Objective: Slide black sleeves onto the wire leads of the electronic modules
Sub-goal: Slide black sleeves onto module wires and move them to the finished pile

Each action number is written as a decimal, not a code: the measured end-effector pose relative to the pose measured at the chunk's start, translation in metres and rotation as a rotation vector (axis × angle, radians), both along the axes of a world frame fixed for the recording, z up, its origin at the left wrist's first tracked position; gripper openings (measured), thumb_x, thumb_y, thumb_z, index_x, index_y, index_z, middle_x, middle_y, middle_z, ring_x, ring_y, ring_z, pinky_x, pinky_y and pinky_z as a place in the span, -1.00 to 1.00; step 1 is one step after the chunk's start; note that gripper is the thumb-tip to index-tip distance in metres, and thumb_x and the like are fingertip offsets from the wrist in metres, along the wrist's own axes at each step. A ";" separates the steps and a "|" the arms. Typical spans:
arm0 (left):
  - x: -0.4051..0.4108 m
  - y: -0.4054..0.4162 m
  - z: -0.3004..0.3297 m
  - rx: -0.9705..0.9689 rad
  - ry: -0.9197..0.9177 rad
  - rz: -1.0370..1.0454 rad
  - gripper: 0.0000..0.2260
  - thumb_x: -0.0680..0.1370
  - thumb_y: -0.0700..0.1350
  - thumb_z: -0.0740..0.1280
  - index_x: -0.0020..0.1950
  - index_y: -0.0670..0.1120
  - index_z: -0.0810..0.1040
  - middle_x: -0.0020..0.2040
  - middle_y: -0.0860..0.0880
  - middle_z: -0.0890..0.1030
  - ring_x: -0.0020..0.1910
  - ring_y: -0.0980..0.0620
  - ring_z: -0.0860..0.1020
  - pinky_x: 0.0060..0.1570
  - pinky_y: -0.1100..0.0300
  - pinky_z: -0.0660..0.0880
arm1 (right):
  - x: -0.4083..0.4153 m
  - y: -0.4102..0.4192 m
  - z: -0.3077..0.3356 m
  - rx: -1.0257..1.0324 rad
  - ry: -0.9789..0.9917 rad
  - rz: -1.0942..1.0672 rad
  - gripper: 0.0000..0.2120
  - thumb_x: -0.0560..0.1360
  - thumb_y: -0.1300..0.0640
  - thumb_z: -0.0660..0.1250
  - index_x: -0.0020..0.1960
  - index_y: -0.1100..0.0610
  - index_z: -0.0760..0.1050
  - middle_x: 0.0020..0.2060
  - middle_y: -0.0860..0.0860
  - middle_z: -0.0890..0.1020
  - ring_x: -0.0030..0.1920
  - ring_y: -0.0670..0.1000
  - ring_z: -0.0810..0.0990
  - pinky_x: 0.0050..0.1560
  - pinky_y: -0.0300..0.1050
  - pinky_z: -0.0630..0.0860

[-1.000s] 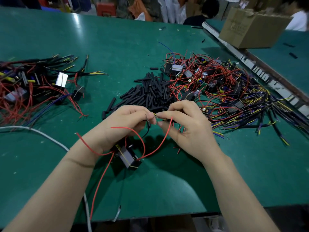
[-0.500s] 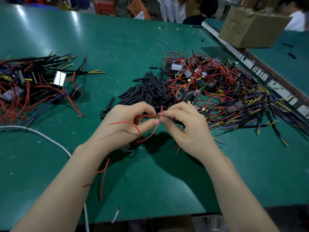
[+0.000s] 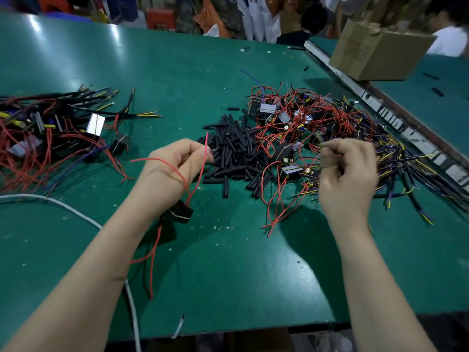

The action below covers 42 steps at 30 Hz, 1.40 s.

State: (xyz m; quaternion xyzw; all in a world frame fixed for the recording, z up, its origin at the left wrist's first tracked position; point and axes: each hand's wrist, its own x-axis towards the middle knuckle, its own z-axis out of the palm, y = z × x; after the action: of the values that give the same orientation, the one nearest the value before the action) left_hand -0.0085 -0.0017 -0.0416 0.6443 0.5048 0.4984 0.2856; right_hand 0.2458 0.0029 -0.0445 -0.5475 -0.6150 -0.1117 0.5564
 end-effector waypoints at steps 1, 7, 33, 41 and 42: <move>0.001 0.000 0.001 -0.005 -0.012 -0.011 -0.81 0.59 -0.11 0.28 -0.22 0.00 0.57 -0.32 -0.02 0.51 -0.36 0.18 0.38 -0.31 0.43 0.34 | -0.004 0.000 -0.002 -0.031 -0.042 0.026 -0.90 0.53 0.32 0.31 -0.04 0.32 0.60 -0.10 0.25 0.55 -0.08 0.28 0.52 -0.02 -0.02 0.43; 0.008 -0.006 -0.002 -0.003 0.037 -0.089 -0.84 0.58 -0.05 0.29 -0.18 0.09 0.57 -0.21 0.04 0.66 -0.21 0.12 0.55 -0.15 0.33 0.45 | -0.028 -0.003 -0.009 -0.215 -0.218 0.277 -0.87 0.53 0.22 0.33 -0.02 0.24 0.63 -0.08 0.13 0.57 -0.01 0.20 0.53 -0.07 0.00 0.46; 0.002 0.001 -0.002 0.032 0.088 0.052 -0.83 0.47 -0.13 0.44 -0.17 0.17 0.59 -0.22 0.25 0.61 -0.24 0.32 0.56 -0.14 0.45 0.44 | -0.076 0.024 -0.010 -0.301 -0.375 0.606 -0.93 0.48 0.23 0.37 -0.04 0.17 0.58 -0.07 -0.04 0.60 0.04 0.05 0.49 0.09 0.02 0.36; 0.012 -0.005 -0.001 0.026 0.016 0.030 -0.87 0.45 -0.09 0.46 -0.20 0.15 0.62 -0.26 0.23 0.63 -0.31 0.31 0.54 -0.24 0.52 0.37 | -0.076 0.017 0.013 -0.362 0.916 0.716 -0.77 0.55 0.29 0.29 0.10 0.01 0.45 -0.16 0.05 0.62 -0.15 -0.07 0.60 -0.23 -0.26 0.54; 0.013 -0.005 -0.001 0.033 0.019 0.026 -0.86 0.45 -0.10 0.46 -0.20 0.15 0.61 -0.29 0.23 0.63 -0.32 0.31 0.53 -0.25 0.52 0.36 | -0.077 0.017 0.013 -0.374 0.969 0.734 -0.80 0.55 0.29 0.29 0.09 0.04 0.46 -0.18 0.02 0.65 -0.14 -0.05 0.61 -0.23 -0.26 0.54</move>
State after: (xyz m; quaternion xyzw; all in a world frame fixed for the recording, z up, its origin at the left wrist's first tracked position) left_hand 0.0044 -0.0071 -0.0429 0.6470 0.5076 0.5042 0.2638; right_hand 0.1688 0.0196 -0.0316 -0.3773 -0.4504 0.4560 0.6685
